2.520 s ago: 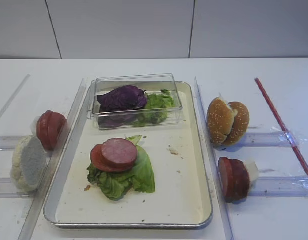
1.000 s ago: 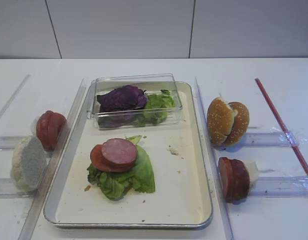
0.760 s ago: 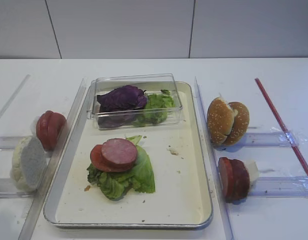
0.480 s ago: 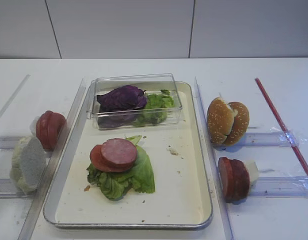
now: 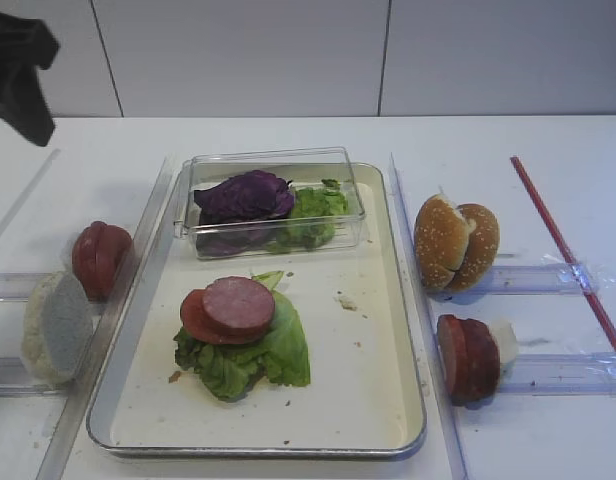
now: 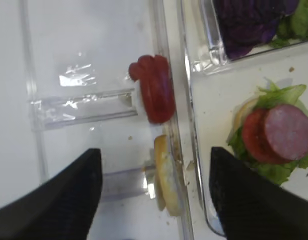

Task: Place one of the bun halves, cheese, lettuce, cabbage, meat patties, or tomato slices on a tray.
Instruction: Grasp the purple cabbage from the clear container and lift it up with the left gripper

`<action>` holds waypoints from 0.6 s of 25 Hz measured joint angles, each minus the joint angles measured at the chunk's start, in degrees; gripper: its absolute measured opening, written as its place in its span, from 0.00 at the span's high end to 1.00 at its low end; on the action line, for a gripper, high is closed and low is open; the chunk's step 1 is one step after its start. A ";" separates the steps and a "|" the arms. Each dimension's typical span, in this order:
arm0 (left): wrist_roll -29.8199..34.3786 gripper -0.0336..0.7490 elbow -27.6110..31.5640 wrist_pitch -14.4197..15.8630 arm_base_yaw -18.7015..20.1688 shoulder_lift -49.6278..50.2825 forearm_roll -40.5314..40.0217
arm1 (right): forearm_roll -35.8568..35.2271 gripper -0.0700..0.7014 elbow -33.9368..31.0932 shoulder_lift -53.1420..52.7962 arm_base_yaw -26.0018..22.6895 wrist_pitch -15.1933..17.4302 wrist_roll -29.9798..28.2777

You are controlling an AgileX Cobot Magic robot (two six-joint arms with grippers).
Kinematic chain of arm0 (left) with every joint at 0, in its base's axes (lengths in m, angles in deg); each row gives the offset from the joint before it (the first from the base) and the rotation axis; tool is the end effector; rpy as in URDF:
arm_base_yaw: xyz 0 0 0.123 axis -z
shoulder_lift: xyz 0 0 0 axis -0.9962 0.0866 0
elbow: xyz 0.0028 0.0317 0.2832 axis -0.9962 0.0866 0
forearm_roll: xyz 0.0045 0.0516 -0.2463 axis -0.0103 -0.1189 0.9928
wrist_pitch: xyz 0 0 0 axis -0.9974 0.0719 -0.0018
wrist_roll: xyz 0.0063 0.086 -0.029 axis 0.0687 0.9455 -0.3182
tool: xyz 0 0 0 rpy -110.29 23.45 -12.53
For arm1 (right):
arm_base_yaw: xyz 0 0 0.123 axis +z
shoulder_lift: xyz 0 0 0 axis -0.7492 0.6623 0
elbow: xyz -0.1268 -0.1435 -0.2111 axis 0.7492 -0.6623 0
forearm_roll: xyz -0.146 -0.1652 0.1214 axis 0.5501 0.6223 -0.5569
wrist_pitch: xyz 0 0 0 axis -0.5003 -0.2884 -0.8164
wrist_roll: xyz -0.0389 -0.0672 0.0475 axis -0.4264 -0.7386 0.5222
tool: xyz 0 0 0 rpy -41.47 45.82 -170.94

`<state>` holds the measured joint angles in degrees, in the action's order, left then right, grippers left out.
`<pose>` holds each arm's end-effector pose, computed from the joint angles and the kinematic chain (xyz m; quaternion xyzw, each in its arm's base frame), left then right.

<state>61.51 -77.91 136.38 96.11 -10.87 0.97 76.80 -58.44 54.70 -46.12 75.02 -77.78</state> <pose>0.2565 -0.0531 0.3705 0.0624 0.9763 -0.0420 0.2029 -0.0078 0.0034 0.2640 -0.0484 0.8733 0.0171 0.4845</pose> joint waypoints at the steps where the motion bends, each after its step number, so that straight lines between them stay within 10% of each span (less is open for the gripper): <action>1: 0.13 0.39 -2.20 0.00 0.92 2.35 -0.21 | 0.00 0.30 0.00 0.00 0.00 0.00 0.00; 15: 0.80 0.39 -28.26 -0.43 10.24 34.42 -0.23 | -0.09 0.30 0.00 0.00 0.00 0.00 -0.34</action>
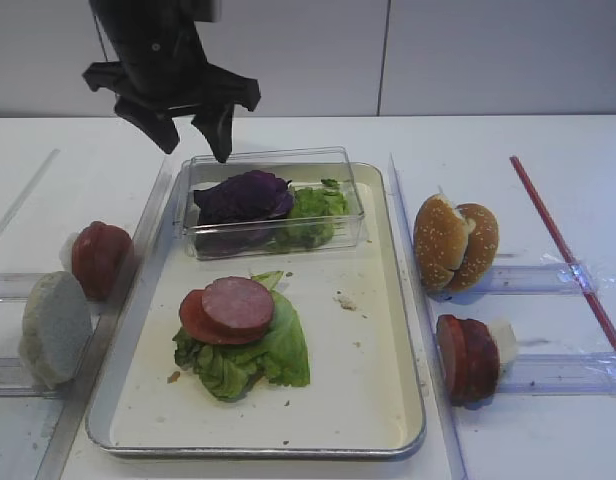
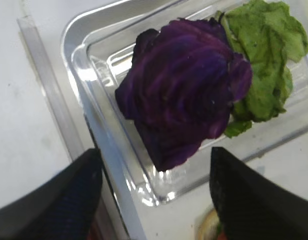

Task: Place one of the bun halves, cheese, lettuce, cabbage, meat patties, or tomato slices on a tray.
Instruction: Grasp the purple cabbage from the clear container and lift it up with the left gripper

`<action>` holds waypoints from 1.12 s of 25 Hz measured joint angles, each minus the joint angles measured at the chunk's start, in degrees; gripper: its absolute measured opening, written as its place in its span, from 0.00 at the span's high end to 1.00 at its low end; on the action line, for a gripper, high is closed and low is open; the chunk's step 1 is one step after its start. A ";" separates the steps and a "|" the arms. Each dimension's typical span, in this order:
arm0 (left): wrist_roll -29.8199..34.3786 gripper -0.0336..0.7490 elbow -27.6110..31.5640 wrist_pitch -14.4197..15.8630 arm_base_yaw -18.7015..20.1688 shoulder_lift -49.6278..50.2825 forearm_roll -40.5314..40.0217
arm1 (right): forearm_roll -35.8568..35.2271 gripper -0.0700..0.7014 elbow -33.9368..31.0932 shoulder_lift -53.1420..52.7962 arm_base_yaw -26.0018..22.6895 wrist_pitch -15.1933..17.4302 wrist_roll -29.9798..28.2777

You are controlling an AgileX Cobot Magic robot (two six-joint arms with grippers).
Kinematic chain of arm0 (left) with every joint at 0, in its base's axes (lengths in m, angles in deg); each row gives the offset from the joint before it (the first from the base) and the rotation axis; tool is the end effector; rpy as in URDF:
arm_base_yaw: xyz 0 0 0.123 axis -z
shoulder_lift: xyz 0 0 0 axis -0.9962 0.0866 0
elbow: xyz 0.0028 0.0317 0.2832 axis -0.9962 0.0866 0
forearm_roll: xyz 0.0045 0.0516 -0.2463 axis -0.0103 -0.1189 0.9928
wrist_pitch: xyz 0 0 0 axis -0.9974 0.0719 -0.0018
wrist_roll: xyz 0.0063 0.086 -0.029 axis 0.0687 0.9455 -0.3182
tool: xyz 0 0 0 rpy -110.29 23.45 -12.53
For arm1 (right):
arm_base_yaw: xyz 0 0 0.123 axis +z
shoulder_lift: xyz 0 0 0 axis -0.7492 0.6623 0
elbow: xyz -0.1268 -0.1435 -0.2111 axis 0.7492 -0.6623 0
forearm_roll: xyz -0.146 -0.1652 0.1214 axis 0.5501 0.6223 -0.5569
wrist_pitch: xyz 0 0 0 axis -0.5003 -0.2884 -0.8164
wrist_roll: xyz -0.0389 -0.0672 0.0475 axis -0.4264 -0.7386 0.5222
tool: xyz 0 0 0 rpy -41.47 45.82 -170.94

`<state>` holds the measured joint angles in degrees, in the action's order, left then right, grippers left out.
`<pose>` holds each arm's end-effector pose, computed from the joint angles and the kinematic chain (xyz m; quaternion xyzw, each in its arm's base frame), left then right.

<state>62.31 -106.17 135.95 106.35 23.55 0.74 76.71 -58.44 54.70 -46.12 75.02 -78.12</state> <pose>0.3917 -0.1556 0.3032 0.1569 0.9749 -0.0463 0.1511 -0.0078 0.0036 0.2640 -0.0511 0.8731 0.0164 0.4845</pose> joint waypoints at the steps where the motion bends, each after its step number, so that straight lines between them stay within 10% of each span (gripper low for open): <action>1: 0.09 0.39 -1.13 -0.11 0.14 1.77 0.12 | 0.00 0.30 0.00 0.00 0.00 0.00 0.00; 20: 1.94 0.41 -10.37 -0.47 0.13 15.65 6.26 | 0.00 0.30 0.00 0.00 0.00 0.00 -0.12; 28: 2.18 0.64 -10.49 -0.47 0.13 16.07 6.51 | 0.00 0.30 0.00 0.00 0.00 0.00 -0.12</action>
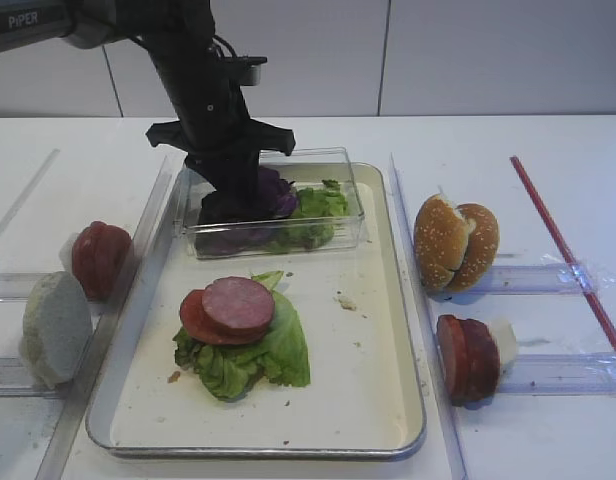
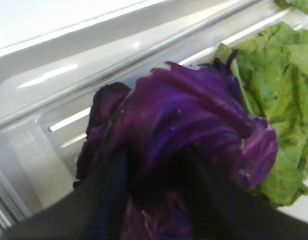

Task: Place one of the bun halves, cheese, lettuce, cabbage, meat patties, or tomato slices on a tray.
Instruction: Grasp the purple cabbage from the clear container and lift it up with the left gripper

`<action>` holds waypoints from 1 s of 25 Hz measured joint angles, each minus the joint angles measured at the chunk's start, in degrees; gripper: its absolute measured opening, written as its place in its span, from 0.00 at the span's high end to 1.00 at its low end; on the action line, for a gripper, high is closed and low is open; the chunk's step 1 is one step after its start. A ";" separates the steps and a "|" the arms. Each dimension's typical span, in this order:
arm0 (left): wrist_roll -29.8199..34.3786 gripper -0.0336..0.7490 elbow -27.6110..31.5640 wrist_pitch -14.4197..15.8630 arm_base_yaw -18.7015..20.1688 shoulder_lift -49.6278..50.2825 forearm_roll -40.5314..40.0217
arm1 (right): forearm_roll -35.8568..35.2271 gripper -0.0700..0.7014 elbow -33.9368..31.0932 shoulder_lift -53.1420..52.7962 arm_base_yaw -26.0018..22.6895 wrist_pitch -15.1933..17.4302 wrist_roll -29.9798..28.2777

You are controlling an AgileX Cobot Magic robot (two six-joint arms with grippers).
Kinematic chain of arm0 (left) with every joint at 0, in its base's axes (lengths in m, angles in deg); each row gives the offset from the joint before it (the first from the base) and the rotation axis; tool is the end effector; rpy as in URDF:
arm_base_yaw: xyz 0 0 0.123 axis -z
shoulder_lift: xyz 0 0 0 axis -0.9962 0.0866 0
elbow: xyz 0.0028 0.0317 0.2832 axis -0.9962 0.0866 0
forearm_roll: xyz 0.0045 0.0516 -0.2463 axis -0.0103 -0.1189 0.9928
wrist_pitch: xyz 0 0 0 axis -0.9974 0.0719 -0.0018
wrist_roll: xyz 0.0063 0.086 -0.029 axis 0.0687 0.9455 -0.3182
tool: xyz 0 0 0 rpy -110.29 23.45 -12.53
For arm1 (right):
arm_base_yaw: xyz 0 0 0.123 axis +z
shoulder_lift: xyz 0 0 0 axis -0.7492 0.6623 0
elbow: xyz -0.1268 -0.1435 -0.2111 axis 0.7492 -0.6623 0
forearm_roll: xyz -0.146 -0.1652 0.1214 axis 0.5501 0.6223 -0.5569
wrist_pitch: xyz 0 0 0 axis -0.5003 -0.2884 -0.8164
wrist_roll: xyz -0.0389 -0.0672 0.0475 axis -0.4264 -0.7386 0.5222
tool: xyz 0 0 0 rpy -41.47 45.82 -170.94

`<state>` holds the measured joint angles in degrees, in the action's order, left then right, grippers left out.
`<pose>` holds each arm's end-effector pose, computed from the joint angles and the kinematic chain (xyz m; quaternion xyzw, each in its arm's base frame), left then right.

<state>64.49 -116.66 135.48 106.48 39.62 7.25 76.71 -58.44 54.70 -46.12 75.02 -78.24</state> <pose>0.4397 -0.1859 0.2283 0.1643 0.9775 -0.0893 0.0977 -0.0078 0.0036 0.2640 -0.0520 0.8731 0.0159 0.4845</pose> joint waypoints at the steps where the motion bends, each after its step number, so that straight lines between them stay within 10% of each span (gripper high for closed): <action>1: 0.00 0.69 -0.09 0.00 0.00 0.00 0.00 | 0.00 0.30 0.00 0.00 0.00 0.00 0.00; 8: 0.00 0.90 -0.22 0.00 0.00 0.00 0.19 | 0.00 0.30 0.00 0.00 0.00 0.00 0.00; 25: -0.59 0.91 -0.22 0.00 0.11 -5.50 2.20 | 0.00 0.30 0.00 0.00 0.00 0.00 0.00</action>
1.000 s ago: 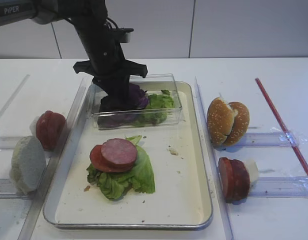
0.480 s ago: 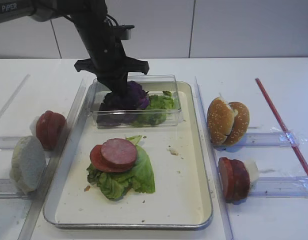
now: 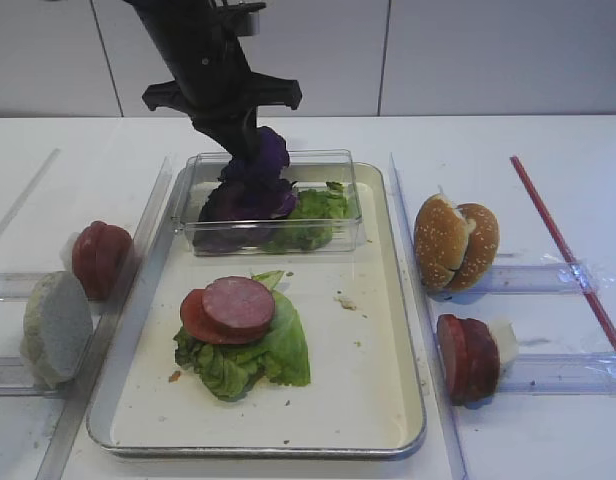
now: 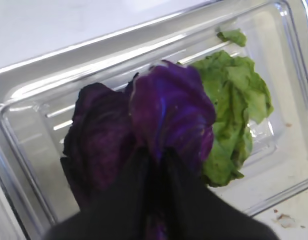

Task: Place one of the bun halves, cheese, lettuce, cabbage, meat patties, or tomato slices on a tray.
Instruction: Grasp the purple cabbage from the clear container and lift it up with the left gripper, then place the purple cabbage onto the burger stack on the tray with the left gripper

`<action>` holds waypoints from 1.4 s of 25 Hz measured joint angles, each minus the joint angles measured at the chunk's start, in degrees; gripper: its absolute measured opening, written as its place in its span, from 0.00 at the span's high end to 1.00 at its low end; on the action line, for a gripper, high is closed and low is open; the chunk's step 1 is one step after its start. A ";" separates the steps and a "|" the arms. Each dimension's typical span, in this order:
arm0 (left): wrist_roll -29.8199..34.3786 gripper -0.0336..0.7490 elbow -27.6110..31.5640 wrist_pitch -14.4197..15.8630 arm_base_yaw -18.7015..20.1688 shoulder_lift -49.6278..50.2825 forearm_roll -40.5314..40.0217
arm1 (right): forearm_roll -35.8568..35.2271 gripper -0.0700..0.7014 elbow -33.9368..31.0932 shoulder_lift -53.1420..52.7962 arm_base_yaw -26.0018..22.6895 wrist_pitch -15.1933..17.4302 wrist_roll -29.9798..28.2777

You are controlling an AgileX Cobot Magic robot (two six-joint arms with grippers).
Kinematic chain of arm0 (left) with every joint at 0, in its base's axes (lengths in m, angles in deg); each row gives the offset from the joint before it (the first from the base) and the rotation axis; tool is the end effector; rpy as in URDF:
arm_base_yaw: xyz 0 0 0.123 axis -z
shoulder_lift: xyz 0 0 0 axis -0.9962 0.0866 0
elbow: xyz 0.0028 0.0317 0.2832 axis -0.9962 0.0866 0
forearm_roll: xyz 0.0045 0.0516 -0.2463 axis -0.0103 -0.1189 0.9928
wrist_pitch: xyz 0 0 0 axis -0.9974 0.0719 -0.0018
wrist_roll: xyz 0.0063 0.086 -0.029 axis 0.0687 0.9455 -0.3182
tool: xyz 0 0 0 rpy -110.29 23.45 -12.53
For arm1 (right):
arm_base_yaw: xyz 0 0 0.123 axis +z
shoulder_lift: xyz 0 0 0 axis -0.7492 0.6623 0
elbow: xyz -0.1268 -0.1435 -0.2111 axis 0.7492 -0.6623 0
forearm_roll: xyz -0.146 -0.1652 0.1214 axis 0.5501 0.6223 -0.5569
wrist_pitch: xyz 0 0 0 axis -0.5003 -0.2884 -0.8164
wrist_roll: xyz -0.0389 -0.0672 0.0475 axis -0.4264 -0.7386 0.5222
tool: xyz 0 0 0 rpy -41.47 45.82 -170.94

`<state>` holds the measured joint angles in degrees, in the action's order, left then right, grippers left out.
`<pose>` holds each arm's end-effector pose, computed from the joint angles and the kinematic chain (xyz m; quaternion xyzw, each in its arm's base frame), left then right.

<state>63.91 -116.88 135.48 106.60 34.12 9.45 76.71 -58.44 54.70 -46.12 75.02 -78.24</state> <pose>0.4270 -0.1854 0.2752 0.1591 0.9698 -0.1187 0.1414 -0.0078 0.0036 0.2640 -0.0520 0.8731 0.0159 0.4845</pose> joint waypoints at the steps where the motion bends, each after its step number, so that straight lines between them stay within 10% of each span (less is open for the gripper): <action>1: -0.12 0.91 0.00 0.00 0.27 -0.41 0.00 | 0.00 0.30 0.00 0.00 0.00 0.00 0.00; 35: -2.80 0.91 35.32 0.30 9.03 -30.46 -1.08 | -0.11 0.30 0.00 0.00 0.00 0.00 0.13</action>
<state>61.11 -81.56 135.78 115.63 3.67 8.37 76.60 -58.44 54.70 -46.12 75.02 -78.11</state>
